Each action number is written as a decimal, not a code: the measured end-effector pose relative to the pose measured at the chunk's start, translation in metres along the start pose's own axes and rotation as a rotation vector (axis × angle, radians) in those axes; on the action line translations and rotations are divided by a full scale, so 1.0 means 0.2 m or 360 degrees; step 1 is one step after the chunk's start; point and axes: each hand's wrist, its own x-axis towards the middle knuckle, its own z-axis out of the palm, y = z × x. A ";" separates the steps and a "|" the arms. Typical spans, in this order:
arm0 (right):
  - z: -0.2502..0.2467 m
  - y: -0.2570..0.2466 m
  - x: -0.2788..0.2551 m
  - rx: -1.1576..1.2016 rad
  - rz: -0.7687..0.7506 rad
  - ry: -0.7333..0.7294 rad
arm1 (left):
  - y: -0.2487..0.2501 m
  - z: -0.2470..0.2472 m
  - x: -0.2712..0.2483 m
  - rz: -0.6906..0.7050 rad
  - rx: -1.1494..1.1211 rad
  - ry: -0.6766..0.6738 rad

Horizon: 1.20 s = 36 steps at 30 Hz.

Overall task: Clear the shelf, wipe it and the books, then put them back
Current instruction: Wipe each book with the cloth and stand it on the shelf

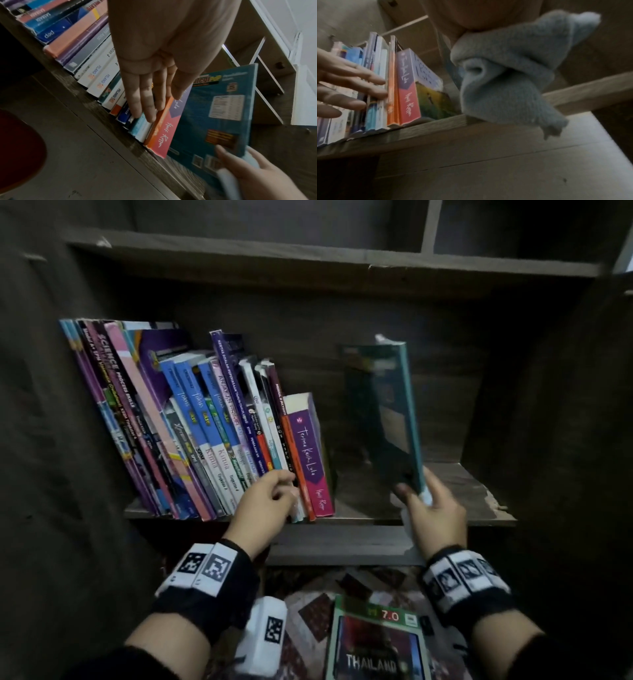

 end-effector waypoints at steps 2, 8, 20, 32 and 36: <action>0.14 0.00 0.02 -0.0023 -0.0033 -0.0037 | 0.00 0.00 0.00 -0.0039 -0.0064 -0.0055; 0.44 0.08 0.00 -0.0348 -0.0225 -0.0865 | 0.00 -0.01 0.00 -0.0089 -0.0284 -0.0058; 0.33 0.16 0.04 -0.0502 -0.0412 -0.0810 | -0.01 -0.03 -0.03 -0.0046 -0.0248 -0.0147; 0.34 0.04 0.20 0.0532 0.0351 -0.0392 | -0.02 -0.02 -0.03 -0.0092 -0.0190 -0.0160; 0.41 -0.01 0.39 0.0067 0.0525 -0.0255 | -0.03 -0.02 -0.02 -0.0103 -0.0226 -0.0161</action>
